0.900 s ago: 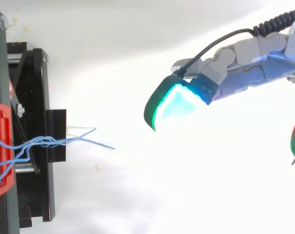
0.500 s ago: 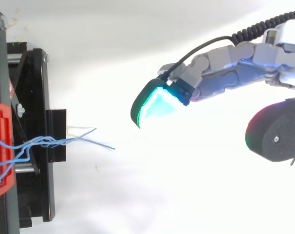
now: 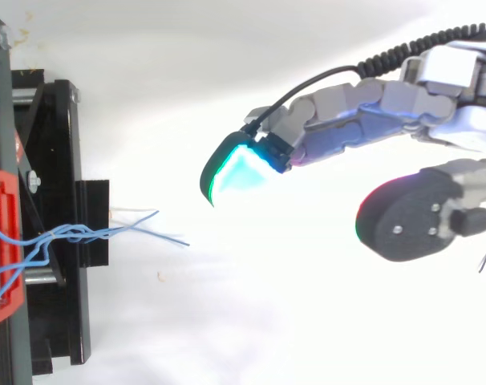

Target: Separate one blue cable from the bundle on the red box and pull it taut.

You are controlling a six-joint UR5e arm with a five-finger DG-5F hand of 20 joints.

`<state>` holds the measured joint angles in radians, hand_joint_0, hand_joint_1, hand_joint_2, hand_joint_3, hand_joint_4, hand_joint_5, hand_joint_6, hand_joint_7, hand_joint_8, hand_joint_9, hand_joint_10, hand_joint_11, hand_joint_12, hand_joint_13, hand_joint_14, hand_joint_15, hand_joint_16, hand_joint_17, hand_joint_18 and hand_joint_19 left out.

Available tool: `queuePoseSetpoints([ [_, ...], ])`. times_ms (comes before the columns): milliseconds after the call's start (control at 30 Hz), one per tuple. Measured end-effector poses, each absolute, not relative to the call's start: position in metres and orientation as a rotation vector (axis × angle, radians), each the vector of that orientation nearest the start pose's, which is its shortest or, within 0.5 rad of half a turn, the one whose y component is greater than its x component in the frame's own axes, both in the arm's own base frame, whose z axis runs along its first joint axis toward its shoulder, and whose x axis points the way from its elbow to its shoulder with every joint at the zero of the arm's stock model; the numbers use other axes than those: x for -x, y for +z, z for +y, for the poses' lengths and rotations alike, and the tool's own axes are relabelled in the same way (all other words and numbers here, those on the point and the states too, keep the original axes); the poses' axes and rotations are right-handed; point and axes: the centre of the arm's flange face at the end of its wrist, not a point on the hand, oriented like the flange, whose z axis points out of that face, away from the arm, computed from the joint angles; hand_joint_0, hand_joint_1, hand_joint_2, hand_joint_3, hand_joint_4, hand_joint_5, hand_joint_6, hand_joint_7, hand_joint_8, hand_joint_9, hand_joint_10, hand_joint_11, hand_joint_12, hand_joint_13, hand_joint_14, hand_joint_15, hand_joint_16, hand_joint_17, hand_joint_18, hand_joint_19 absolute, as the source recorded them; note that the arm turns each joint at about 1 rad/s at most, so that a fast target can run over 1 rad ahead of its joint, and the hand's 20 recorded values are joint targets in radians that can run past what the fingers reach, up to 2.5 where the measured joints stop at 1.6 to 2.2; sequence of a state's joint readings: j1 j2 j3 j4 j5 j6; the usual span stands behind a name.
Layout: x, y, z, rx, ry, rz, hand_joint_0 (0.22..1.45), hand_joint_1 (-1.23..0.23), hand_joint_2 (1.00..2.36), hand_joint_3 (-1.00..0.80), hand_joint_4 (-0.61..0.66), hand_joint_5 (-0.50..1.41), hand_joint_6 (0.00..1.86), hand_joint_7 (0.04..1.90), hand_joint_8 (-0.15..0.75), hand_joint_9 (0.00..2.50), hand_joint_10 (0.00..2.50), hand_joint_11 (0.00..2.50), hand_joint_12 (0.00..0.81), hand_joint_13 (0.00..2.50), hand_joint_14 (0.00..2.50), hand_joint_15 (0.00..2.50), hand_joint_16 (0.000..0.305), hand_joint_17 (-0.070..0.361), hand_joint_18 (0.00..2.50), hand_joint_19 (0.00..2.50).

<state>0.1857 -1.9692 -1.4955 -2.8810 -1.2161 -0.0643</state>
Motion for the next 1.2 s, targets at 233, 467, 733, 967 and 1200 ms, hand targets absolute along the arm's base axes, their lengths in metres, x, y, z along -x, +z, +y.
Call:
queuePoseSetpoints([
  [233, -0.655, 0.305, -0.046, -1.265, 0.982, 1.156, 0.52, -0.51, 1.00, -0.49, 0.19, -0.22, 0.50, 0.74, 0.248, 0.50, 0.00, 0.00, 0.337, 0.20, 0.00, 0.00, 0.047, 0.105, 0.24, 0.21],
  [467, -0.659, 0.298, -0.045, -1.247, 0.931, 1.136, 0.52, -0.55, 1.00, -0.50, 0.20, -0.21, 0.50, 0.75, 0.247, 0.51, 0.00, 0.00, 0.338, 0.20, 0.00, 0.00, 0.047, 0.105, 0.24, 0.20],
  [733, -0.682, 0.257, -0.036, -1.215, 0.952, 1.097, 0.52, -0.57, 1.00, -0.50, 0.20, -0.21, 0.50, 0.76, 0.247, 0.51, 0.00, 0.00, 0.339, 0.20, 0.00, 0.00, 0.047, 0.105, 0.24, 0.20],
  [967, -0.703, 0.236, -0.024, -1.147, 0.931, 1.055, 0.52, -0.57, 1.00, -0.49, 0.21, -0.21, 0.50, 0.76, 0.249, 0.52, 0.00, 0.00, 0.340, 0.21, 0.00, 0.00, 0.046, 0.104, 0.24, 0.20],
  [1200, -0.728, 0.195, -0.014, -1.176, 0.957, 1.043, 0.52, -0.57, 1.00, -0.49, 0.21, -0.20, 0.50, 0.77, 0.249, 0.52, 0.00, 0.00, 0.340, 0.21, 0.00, 0.00, 0.046, 0.104, 0.24, 0.20],
])
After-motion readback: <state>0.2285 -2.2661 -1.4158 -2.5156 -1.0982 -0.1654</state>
